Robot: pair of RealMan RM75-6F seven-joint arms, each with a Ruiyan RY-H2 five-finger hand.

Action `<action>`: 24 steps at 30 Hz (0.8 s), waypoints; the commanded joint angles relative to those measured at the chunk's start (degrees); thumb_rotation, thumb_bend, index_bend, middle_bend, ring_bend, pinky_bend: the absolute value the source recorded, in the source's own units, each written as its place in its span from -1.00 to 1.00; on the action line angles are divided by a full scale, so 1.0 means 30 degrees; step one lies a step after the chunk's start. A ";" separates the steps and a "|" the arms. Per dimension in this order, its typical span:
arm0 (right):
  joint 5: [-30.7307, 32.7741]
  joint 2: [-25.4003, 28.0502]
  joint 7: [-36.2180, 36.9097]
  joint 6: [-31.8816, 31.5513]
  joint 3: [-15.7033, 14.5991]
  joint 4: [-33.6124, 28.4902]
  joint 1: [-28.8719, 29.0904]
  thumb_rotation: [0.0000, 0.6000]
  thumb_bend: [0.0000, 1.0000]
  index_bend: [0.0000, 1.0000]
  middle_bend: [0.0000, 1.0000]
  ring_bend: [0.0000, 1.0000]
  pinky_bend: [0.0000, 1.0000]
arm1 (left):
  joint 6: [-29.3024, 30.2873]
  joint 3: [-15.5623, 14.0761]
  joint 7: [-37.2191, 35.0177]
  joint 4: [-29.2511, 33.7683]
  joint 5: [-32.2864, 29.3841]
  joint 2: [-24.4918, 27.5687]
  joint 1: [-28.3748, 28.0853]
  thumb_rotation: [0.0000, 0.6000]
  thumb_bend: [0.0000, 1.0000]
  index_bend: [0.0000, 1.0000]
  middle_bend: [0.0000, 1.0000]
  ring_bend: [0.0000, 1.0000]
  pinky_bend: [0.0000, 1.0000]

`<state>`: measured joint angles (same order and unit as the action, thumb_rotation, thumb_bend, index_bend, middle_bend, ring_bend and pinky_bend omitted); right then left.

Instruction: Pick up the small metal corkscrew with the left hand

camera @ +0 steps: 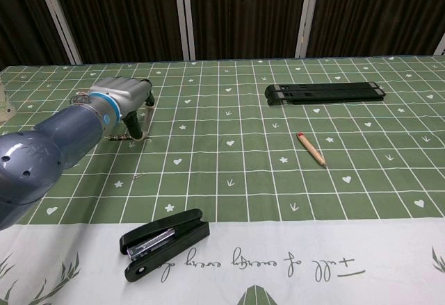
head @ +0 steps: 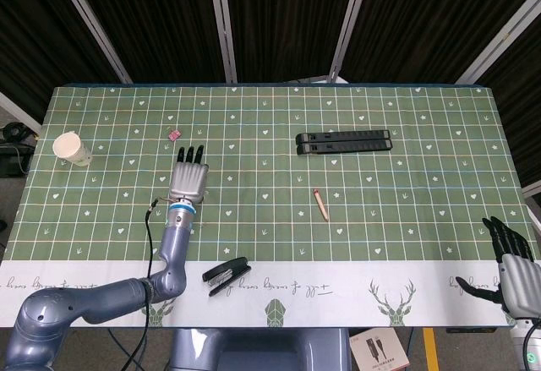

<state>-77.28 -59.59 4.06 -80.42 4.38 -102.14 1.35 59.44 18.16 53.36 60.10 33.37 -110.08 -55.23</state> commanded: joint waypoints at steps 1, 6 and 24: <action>0.0010 0.0005 0.0024 -0.0025 0.0002 -0.0013 -0.0012 1.00 -0.83 -0.87 -1.00 -1.00 -0.92 | -0.0128 0.0030 0.0319 -0.0587 -0.0262 -0.0346 -0.0170 1.00 -0.41 -0.04 -1.00 -1.00 -1.00; -0.0030 -0.0018 0.0064 -0.0056 0.0008 -0.0014 -0.0005 1.00 -0.83 -0.87 -1.00 -1.00 -0.92 | -0.0383 -0.0008 0.0470 -0.1162 -0.0334 -0.0671 -0.0258 1.00 -0.41 -0.04 -1.00 -1.00 -1.00; 0.0054 0.0000 0.0096 -0.0047 0.0023 -0.0022 -0.0003 1.00 -0.83 -0.87 -1.00 -1.00 -0.92 | -0.0741 0.0064 0.0621 -0.1904 -0.0336 -0.1116 -0.0232 1.00 -0.36 0.04 -1.00 -1.00 -1.00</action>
<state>-77.12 -59.59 4.35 -80.56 4.45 -102.21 1.34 57.23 18.35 55.24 54.36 32.34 -113.45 -55.95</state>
